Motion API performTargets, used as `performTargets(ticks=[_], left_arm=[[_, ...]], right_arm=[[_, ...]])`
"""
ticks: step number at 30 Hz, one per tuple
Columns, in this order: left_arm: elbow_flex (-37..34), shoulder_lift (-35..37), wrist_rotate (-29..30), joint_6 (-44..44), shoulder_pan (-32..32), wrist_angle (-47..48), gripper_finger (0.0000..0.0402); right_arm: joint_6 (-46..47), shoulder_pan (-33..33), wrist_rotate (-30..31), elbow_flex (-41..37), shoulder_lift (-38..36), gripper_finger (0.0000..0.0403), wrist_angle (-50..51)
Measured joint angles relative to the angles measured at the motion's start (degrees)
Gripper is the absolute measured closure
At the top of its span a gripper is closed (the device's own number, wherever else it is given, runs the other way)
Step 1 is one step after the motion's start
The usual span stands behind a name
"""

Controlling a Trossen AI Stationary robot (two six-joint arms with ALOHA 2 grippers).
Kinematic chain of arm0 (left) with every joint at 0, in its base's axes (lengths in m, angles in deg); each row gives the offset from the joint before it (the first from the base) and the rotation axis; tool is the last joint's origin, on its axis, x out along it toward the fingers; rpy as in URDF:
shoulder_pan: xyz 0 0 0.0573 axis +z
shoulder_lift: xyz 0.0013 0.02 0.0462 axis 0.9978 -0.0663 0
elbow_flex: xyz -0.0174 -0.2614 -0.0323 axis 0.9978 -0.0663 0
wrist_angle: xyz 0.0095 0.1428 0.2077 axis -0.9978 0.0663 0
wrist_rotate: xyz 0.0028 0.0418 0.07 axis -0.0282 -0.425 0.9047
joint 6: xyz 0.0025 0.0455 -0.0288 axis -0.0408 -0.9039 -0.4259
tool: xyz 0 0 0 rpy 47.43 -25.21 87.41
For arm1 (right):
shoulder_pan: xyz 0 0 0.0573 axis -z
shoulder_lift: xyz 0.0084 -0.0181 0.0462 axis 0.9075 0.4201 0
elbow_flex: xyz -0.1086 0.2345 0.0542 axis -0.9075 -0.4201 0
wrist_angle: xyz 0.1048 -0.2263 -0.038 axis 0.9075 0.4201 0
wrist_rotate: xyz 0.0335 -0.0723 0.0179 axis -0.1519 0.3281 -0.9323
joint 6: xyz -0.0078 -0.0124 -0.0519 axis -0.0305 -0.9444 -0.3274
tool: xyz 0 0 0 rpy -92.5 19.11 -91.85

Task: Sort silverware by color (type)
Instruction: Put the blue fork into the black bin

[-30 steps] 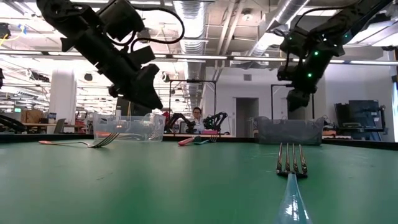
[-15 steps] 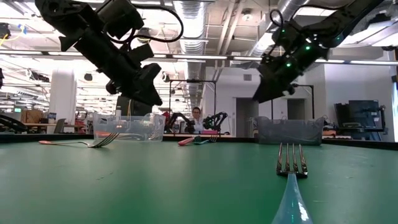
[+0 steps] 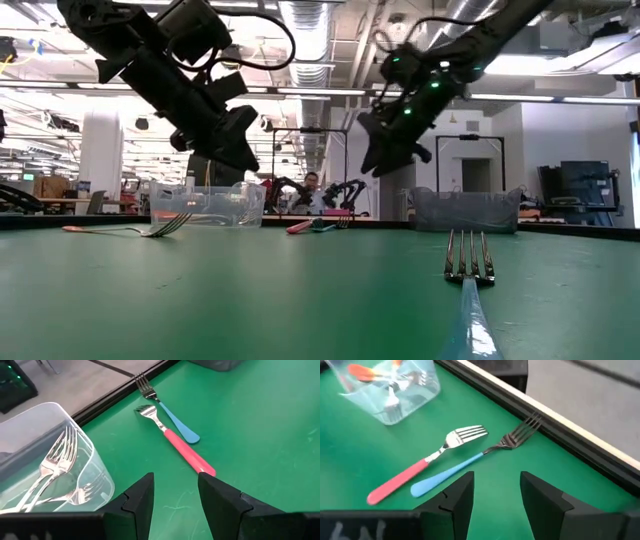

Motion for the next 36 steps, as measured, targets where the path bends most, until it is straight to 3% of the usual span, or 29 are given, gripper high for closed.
performTargets(ticks=[11,21,31,36], left_arm=[[0.0,0.0,0.4,1.6,0.0,2.4,0.026],[0.0,0.0,0.4,2.5,0.0,2.7,0.026],[0.0,0.0,1.7,5.3,0.0,6.4,0.026],[0.0,0.0,1.9,5.4,0.0,6.3,0.026]], right_arm=[[2.1,-0.4,-0.2,24.4,18.0,0.0219,22.2],[0.5,0.5,-7.5,44.1,32.9,0.022,37.6],[-3.1,1.7,-9.5,51.4,36.6,0.0254,43.5],[-9.1,2.9,-17.0,51.6,36.7,0.0272,44.8]])
